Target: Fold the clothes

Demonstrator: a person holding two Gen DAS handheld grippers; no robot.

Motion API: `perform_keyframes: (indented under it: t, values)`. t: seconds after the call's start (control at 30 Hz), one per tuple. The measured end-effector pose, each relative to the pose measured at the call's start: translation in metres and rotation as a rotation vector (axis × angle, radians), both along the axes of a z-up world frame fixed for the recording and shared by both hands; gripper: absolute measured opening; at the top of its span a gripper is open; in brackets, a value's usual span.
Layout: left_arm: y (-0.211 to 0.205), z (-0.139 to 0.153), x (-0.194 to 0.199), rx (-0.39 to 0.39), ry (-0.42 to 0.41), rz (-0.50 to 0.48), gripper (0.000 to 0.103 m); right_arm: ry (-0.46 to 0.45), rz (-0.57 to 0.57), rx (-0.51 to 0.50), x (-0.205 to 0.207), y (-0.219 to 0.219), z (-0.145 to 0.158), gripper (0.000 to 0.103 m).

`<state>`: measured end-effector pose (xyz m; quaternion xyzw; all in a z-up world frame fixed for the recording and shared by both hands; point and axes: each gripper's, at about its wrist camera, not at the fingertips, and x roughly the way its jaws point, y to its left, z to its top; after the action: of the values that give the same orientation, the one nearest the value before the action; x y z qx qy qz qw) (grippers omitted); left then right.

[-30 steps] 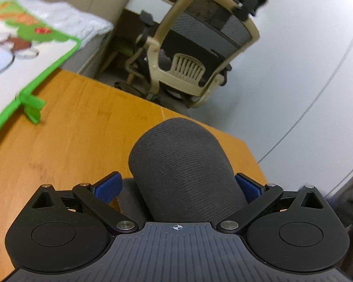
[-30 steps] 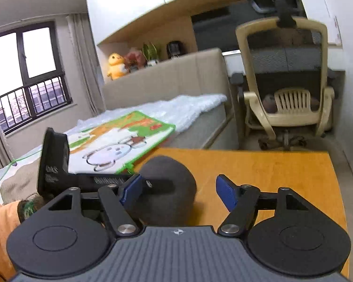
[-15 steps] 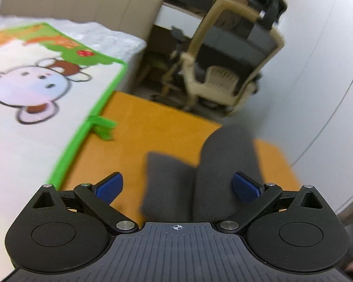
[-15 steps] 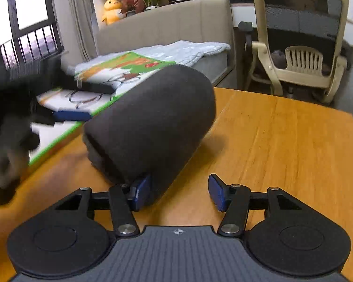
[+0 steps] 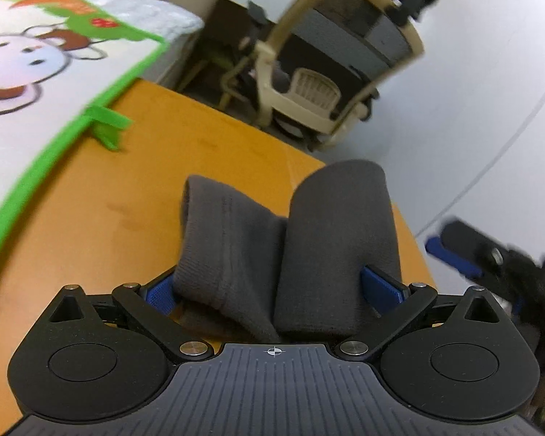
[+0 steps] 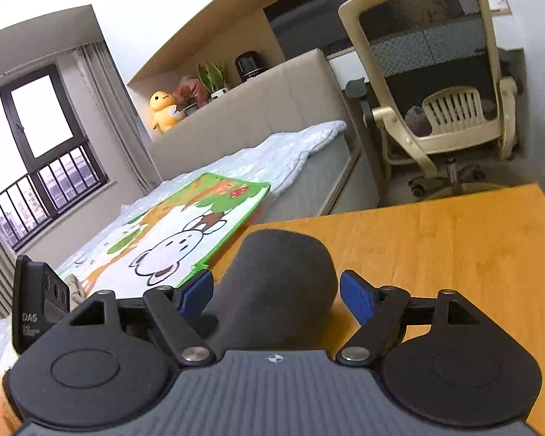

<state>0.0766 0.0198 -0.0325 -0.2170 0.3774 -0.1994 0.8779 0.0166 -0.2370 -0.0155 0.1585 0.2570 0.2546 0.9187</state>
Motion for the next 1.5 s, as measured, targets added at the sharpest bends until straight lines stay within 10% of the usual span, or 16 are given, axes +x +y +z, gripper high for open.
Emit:
perform_keyframes:
  t: [0.43,0.73,0.97,1.37,1.5]
  values:
    - [-0.037,-0.008,-0.022,-0.088,0.062,-0.103,0.102,-0.006,-0.276,-0.030,-0.054,-0.030,-0.004,0.092]
    - [0.037,0.024,-0.030,-0.145,0.004,0.160,0.102,-0.084,-0.165,-0.229,-0.068,0.027,-0.020,0.099]
    - [0.061,0.026,-0.035,-0.135,0.018,0.196,0.102,-0.199,-0.109,-0.424,-0.048,0.052,-0.002,0.046]
    - [0.011,0.051,-0.009,0.028,-0.071,0.056,0.102,-0.575,0.217,-0.977,-0.110,0.160,-0.037,0.039]
    - [0.002,0.024,-0.002,0.176,-0.033,0.074,0.103,-0.474,0.201,-0.790,-0.097,0.130,-0.020,0.049]
